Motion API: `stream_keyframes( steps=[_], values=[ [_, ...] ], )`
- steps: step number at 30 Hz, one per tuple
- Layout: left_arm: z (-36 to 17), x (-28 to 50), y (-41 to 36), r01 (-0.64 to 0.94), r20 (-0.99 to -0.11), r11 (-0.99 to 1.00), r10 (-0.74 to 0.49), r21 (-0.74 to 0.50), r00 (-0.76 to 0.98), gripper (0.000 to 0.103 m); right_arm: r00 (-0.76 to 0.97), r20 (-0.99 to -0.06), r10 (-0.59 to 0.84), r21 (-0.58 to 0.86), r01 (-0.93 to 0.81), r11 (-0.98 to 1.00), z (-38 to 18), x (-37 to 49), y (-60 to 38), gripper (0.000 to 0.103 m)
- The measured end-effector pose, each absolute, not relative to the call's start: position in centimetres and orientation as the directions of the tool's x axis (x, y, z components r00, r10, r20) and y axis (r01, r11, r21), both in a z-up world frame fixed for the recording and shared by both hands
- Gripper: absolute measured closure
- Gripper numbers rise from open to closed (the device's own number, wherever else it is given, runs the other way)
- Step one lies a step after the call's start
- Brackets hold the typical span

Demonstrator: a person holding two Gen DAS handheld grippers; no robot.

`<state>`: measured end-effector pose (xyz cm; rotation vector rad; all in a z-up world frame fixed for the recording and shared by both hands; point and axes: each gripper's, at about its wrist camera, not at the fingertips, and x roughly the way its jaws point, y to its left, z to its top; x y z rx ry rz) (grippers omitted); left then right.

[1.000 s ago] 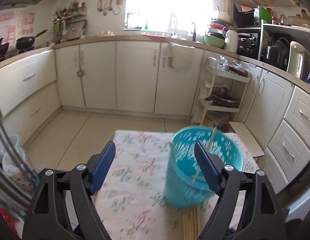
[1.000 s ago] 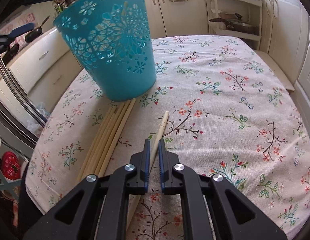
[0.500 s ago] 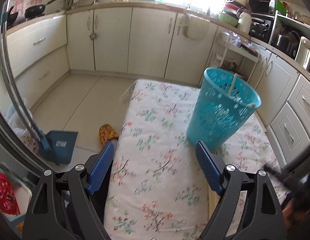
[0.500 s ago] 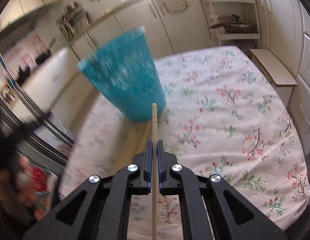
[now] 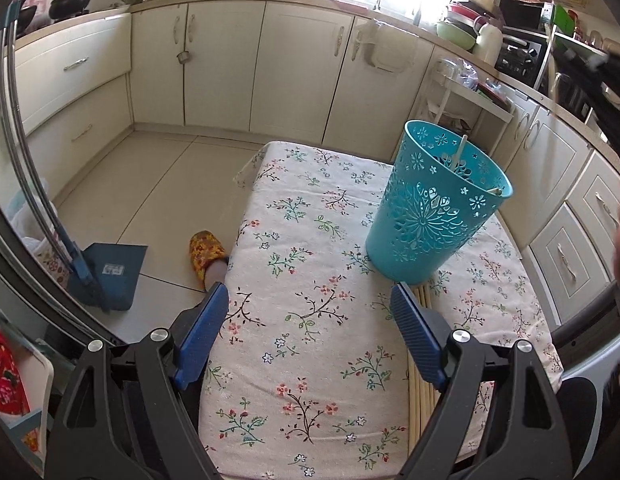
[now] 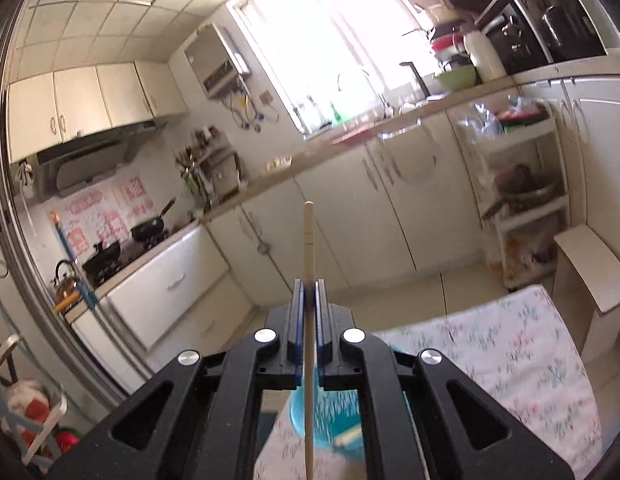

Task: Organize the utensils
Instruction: 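Hold the stick over the basket and open the right gripper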

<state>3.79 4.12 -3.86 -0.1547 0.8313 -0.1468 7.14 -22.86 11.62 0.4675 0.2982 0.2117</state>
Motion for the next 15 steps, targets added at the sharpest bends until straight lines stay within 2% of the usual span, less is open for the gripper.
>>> stream_keyframes(
  steps=[4,15],
  values=[
    [-3.4,3.4,4.2,0.071,-0.71,0.98,-0.184,-0.186,0.68,0.024,0.956,-0.222,0.189,0.428,-0.079,0.901,10.8,8.9,-21.9,0.097],
    [-3.0,3.2,4.4,0.064,-0.698,0.982,-0.171,-0.177,0.696,0.024,0.939,-0.321,0.123,0.34,-0.008,0.941,6.0,9.6,-19.8,0.097]
  ],
)
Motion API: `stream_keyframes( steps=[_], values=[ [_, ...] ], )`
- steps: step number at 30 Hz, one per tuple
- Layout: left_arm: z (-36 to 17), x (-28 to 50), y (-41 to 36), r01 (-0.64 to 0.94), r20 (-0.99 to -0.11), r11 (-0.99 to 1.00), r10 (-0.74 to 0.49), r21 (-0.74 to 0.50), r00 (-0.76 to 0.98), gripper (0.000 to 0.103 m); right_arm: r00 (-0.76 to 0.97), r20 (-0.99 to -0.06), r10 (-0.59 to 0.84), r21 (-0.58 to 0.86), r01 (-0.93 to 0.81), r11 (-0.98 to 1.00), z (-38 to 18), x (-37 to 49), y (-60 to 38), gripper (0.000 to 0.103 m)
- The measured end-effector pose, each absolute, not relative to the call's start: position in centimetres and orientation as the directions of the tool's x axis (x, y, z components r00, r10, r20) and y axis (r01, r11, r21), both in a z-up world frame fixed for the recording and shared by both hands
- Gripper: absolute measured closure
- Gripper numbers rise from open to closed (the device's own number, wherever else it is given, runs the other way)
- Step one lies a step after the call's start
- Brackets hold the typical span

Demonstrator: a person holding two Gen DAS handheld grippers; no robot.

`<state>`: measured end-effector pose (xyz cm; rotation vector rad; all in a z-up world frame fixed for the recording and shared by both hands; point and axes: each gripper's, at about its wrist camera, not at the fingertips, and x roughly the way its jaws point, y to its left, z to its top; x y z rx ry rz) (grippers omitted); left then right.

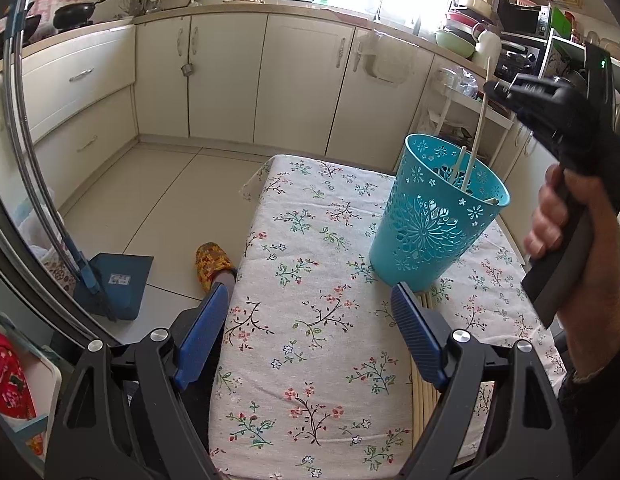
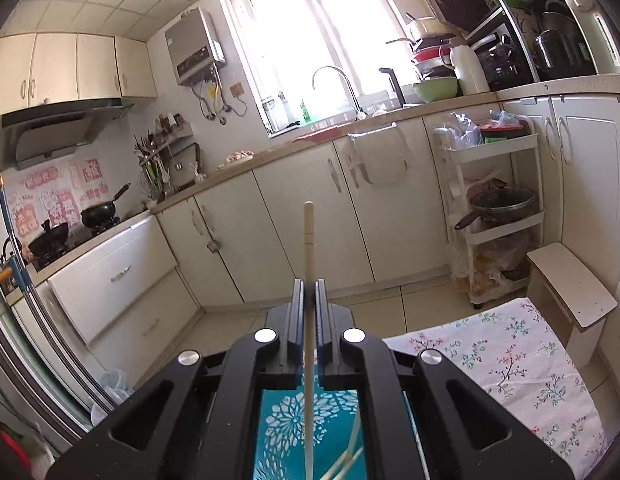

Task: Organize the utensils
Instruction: 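Hold the stick over the basket and open the right gripper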

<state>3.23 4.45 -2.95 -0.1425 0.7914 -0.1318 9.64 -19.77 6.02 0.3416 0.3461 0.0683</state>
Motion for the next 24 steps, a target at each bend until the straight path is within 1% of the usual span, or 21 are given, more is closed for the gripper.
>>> stream_keyframes(
  steps=[6,13,18,24],
  values=[
    [-2.9,3.0,4.2,0.066,-0.695,0.984,-0.163,-0.165,0.7,0.024,0.926,-0.356,0.123,0.31,-0.007,0.951,5.1,9.6,-19.2,0.097],
    [-2.8,2.8,4.1,0.067,-0.692,0.986,-0.157,-0.156,0.704,0.023,0.913,-0.387,0.127,0.307,-0.002,0.952,4.1,8.9,-19.0,0.096],
    [-2.8,2.7,4.1,0.066,-0.692,0.986,-0.156,-0.155,0.705,0.023,0.913,-0.387,0.128,0.308,-0.003,0.951,4.2,7.7,-19.1,0.091],
    [-2.7,2.5,4.0,0.069,-0.693,0.986,-0.154,-0.149,0.705,0.022,0.924,-0.36,0.132,0.309,-0.016,0.951,4.9,4.5,-19.5,0.089]
  ],
)
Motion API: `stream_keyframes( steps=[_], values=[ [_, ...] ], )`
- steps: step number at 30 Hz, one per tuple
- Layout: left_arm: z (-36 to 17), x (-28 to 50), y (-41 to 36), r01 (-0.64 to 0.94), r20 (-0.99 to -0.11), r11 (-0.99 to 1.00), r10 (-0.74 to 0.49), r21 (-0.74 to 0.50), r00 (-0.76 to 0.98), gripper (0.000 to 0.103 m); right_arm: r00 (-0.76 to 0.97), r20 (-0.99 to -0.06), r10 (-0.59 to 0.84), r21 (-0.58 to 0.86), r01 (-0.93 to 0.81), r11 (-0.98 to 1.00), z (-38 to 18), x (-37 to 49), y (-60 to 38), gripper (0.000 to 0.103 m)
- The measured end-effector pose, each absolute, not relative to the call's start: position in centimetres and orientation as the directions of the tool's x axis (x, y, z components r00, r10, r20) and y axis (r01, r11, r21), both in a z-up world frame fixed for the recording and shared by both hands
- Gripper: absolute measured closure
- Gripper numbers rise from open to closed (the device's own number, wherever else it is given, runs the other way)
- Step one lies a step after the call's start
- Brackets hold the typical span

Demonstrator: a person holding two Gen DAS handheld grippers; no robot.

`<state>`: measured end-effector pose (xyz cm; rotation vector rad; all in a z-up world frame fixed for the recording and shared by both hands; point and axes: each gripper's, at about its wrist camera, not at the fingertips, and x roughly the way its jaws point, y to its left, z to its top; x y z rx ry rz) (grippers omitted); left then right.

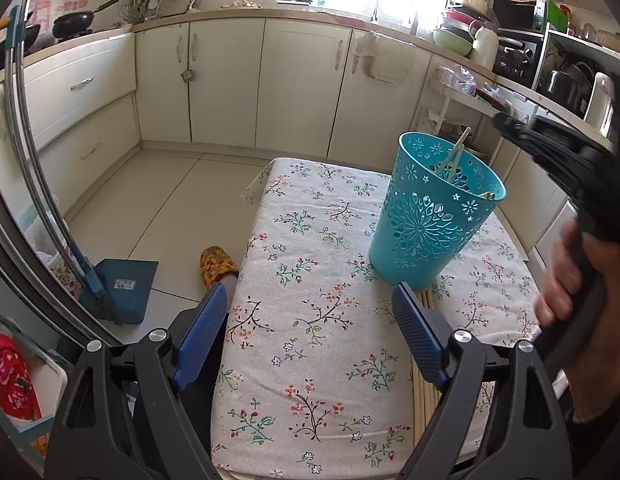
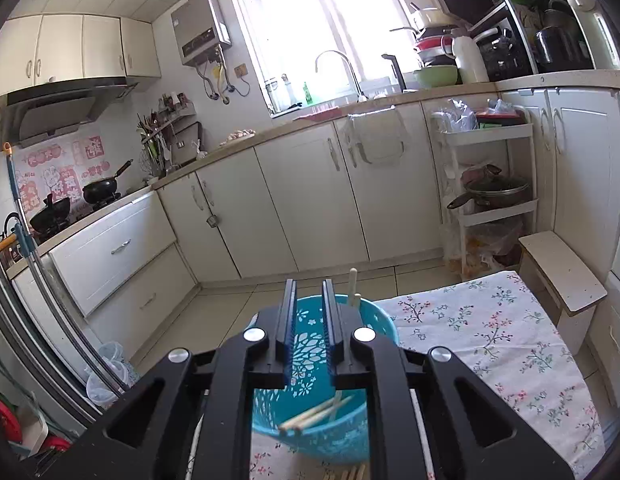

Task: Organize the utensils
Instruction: 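Hold the stick over the basket and open the right gripper, then lower the left gripper to the bundle and pinch one more stick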

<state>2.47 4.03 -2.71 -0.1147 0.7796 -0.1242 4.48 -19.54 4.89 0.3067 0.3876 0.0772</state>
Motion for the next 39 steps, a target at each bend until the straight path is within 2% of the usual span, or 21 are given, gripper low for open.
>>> stream_keyframes(
  steps=[3,5,7,10,12,16,27,30,34,39],
  values=[
    [-2.7,2.4,4.1,0.067,-0.695,0.987,-0.152,-0.148,0.703,0.022,0.927,-0.353,0.127,0.301,-0.016,0.954,5.0,1.6,-19.6,0.082],
    [-2.8,2.5,4.2,0.064,-0.698,0.987,-0.151,-0.15,0.7,0.021,0.92,-0.371,0.127,0.296,-0.012,0.955,4.3,-0.2,-19.4,0.081],
    [-3.0,2.4,4.2,0.06,-0.704,0.986,-0.151,-0.152,0.694,0.021,0.894,-0.427,0.133,0.29,-0.004,0.957,2.6,-1.5,-19.0,0.081],
    [-3.3,2.4,4.1,0.061,-0.714,0.986,-0.155,-0.156,0.683,0.021,0.797,-0.585,0.152,0.272,0.016,0.962,-2.1,-1.7,-18.3,0.081],
    [-3.5,2.2,3.9,0.066,-0.719,0.986,-0.157,-0.153,0.677,0.02,0.734,-0.657,0.173,0.288,0.032,0.957,-4.6,-1.1,-18.2,0.083],
    [-3.7,2.0,3.6,0.072,-0.727,0.988,-0.152,-0.14,0.67,0.02,0.637,-0.749,0.183,0.296,0.073,0.953,-8.6,0.9,-18.4,0.084],
    [-5.1,2.5,3.1,0.073,-0.76,0.989,-0.148,-0.132,0.632,0.019,0.593,-0.795,0.127,0.195,0.051,0.98,-11.1,2.6,-16.8,0.085],
    [-5.9,2.8,2.2,0.094,-0.779,0.988,-0.153,-0.121,0.609,0.018,0.578,-0.81,0.097,0.137,0.026,0.99,-11.1,2.5,-16.6,0.094],
    [-7.7,3.8,-0.4,0.159,-0.814,0.983,-0.17,-0.097,0.556,0.018,0.564,-0.823,0.067,0.096,0.023,0.995,-10.9,2.2,-18.2,0.097],
    [-10.5,5.7,-4.1,0.226,-0.85,0.971,-0.184,-0.079,0.493,0.018,0.576,-0.813,0.08,0.151,0.076,0.986,-11.1,1.2,-22.2,0.097]
  ],
)
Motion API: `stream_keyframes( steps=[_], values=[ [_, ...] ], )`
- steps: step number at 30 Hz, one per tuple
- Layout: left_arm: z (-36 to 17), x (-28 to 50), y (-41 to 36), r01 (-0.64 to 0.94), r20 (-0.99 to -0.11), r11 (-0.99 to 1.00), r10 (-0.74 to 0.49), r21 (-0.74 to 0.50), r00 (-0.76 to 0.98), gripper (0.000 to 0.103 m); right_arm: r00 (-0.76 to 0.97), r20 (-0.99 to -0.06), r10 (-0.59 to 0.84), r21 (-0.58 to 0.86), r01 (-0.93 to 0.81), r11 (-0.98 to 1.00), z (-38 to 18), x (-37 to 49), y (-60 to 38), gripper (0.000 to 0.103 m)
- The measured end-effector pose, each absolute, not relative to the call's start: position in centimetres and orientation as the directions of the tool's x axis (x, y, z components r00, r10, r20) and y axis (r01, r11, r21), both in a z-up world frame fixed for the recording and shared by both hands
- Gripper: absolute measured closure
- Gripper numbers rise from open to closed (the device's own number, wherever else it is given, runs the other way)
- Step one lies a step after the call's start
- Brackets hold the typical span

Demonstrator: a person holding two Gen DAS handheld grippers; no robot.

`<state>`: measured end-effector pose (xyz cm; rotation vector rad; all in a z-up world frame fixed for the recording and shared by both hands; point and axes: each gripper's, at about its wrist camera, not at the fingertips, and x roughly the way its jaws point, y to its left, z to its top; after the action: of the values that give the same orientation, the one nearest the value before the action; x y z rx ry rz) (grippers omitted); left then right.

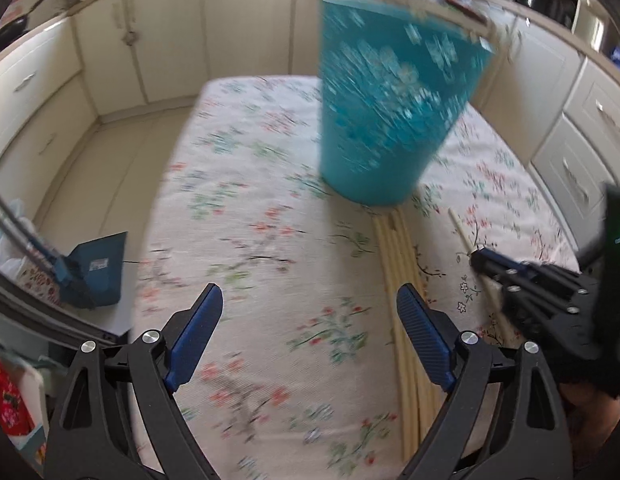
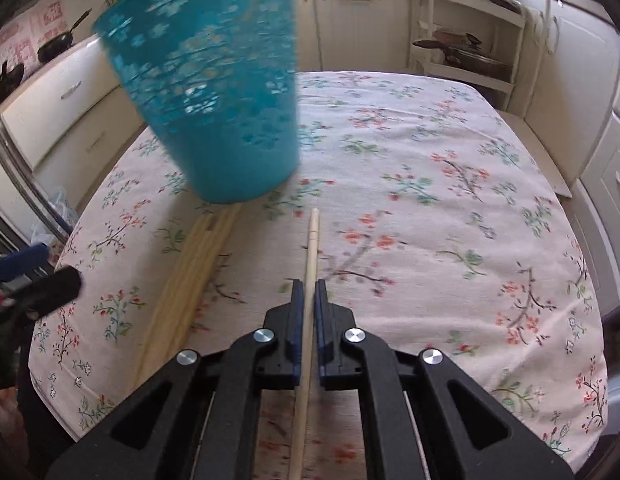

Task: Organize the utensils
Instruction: 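Lower the left gripper to the bundle and pinch one more stick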

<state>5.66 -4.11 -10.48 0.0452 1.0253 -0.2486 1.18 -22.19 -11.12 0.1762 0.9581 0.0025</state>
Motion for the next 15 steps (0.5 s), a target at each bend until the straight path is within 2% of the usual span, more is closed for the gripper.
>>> stream_keyframes(
  steps=[8,15],
  values=[
    [-13.3,7.4,-7.1,0.239,-0.886,0.971,-0.116,-0.006,0.448,0.018,0.603,-0.791,0.107,0.193,0.08,0.978,-11.2,0.9,-22.6,0.097],
    [-13.5,8.1,-7.1,0.238,-0.888,0.971,-0.11,0.0,0.447,0.018,0.603,-0.787,0.132,0.226,0.083,0.971,-11.3,1.1,-23.0,0.097]
  ],
)
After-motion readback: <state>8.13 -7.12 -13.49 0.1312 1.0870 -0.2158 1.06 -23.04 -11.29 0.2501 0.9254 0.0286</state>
